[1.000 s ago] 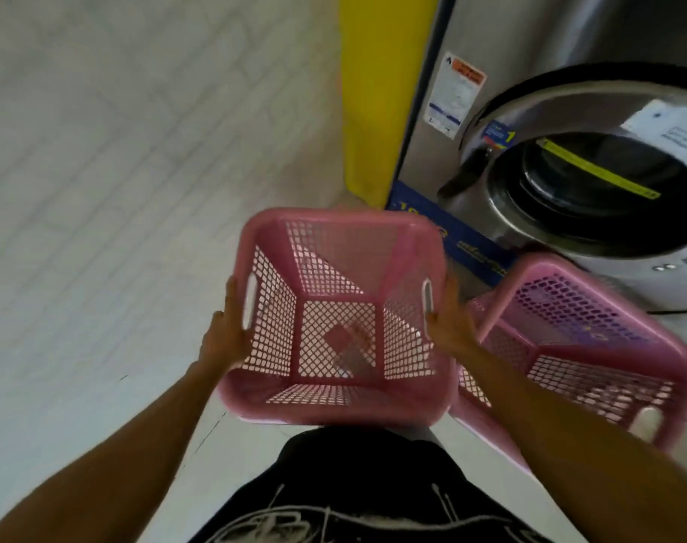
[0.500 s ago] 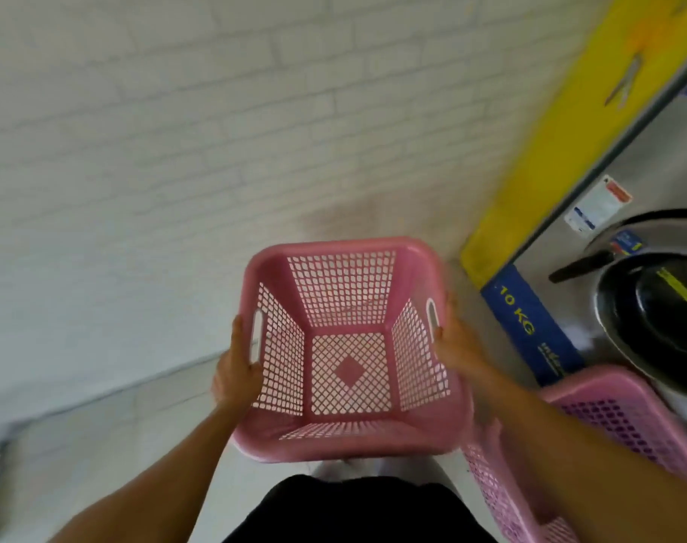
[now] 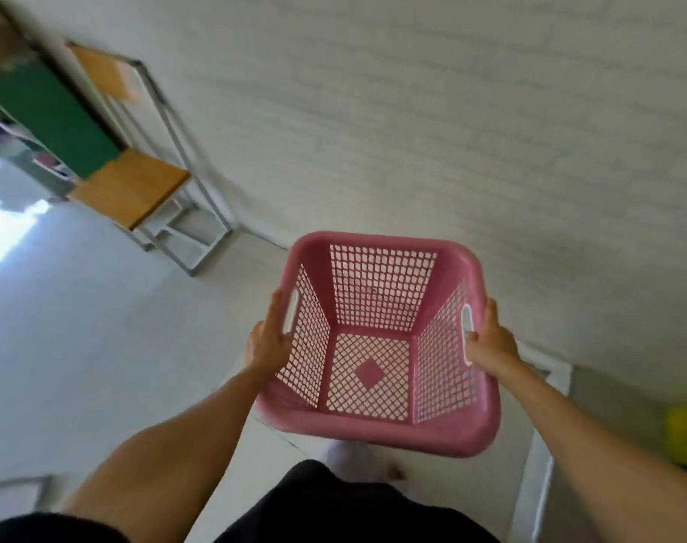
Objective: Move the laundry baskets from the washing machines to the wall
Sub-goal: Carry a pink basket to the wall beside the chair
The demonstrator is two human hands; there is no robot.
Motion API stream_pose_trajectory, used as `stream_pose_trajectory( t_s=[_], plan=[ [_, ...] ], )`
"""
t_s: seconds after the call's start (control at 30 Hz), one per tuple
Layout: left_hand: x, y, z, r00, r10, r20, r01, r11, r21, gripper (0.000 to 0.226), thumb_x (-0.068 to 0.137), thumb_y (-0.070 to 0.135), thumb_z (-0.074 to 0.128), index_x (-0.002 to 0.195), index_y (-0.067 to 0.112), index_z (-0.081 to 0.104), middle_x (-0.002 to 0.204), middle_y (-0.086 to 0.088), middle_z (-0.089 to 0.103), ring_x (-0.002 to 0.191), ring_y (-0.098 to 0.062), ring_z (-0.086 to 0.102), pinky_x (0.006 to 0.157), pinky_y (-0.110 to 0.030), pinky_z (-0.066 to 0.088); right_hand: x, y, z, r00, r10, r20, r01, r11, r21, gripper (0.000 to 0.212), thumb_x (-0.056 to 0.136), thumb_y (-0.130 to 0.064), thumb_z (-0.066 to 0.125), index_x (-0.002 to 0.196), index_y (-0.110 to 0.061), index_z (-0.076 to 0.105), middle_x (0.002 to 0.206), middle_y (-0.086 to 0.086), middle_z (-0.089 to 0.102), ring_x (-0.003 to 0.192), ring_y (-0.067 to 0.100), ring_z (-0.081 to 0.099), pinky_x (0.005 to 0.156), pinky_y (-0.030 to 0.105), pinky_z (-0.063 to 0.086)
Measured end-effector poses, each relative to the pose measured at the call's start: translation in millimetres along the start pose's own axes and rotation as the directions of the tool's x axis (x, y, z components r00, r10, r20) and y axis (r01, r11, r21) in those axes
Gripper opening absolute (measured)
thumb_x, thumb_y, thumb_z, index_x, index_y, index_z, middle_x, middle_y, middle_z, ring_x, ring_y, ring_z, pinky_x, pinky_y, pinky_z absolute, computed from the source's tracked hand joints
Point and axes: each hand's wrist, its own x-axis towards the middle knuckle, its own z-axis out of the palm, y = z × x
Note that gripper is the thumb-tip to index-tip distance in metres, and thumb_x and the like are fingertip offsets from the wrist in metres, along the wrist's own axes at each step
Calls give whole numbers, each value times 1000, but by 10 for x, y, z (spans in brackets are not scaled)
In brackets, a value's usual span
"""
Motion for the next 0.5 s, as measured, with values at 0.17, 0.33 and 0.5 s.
stream_pose_trajectory(
  t_s=[0.17, 0.33, 0.5],
  plan=[
    [-188, -726, -340, 984, -165, -67, 161, 985, -70, 84, 91, 24, 58, 152, 43, 4, 111, -17, 68, 89, -33, 66, 78, -41, 52, 191, -649, 515, 986, -115, 124, 118, 993, -13, 64, 101, -16, 53, 152, -30, 17, 91, 12, 63, 49, 20, 63, 35, 21, 47],
    [-16, -1383, -709, 950, -311, -30, 305, 945, -118, 89, 88, 32, 60, 152, 44, 0, 119, -18, 65, 94, -35, 66, 82, -44, 54, 336, -1555, 989, 962, -194, 191, 211, 975, -72, 66, 101, -19, 51, 154, -32, 13, 92, 10, 63, 56, 23, 67, 39, 26, 51],
    [460, -1959, -1105, 924, -379, 50, 382, 908, -170, 92, 84, 44, 64, 149, 51, 0, 125, -16, 63, 92, -30, 66, 78, -36, 55, 611, -2433, 1438, 957, -191, 220, 221, 968, -119, 62, 98, -28, 53, 151, -31, 23, 114, 15, 67, 75, 30, 71, 59, 38, 63]
  ],
)
